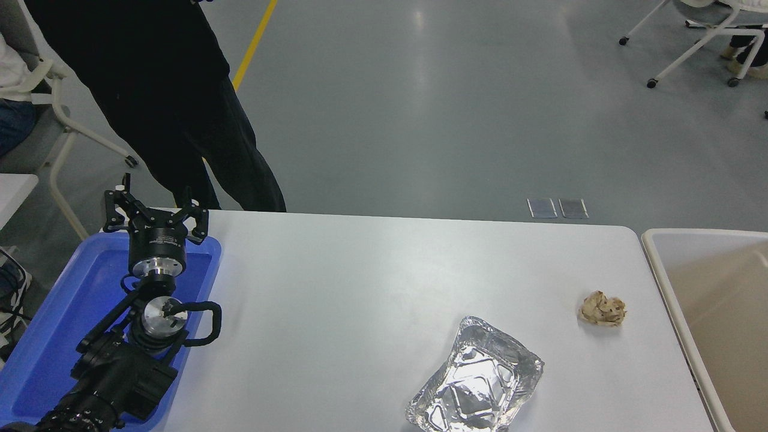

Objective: Pick up paper cup place in dustbin

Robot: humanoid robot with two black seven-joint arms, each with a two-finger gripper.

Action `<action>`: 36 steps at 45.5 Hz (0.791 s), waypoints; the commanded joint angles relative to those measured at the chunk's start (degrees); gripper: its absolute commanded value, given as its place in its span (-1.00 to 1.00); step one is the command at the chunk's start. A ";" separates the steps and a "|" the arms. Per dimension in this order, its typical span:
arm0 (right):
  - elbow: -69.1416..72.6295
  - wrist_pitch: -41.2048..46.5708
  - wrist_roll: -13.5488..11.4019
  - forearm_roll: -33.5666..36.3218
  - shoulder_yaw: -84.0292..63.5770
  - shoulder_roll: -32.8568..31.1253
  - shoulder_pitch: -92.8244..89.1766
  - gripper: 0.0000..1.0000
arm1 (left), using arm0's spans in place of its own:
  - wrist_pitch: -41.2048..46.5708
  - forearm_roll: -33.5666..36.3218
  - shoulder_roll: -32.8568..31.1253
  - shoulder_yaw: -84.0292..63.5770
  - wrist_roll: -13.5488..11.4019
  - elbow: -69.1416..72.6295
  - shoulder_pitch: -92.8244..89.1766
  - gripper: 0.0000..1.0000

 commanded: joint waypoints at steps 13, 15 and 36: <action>-45.63 10.55 -0.17 5.48 35.48 27.29 -38.24 -1.00 | 0.00 -0.02 0.06 0.00 0.06 0.03 0.00 0.98; -46.34 10.64 -0.17 5.48 36.27 28.61 -38.95 -1.00 | 0.00 -0.02 -0.03 0.00 0.06 0.03 0.00 0.98; -46.43 10.29 0.09 6.18 45.41 33.62 -47.91 -1.00 | 0.00 -0.02 -0.03 0.00 0.06 0.03 0.00 0.98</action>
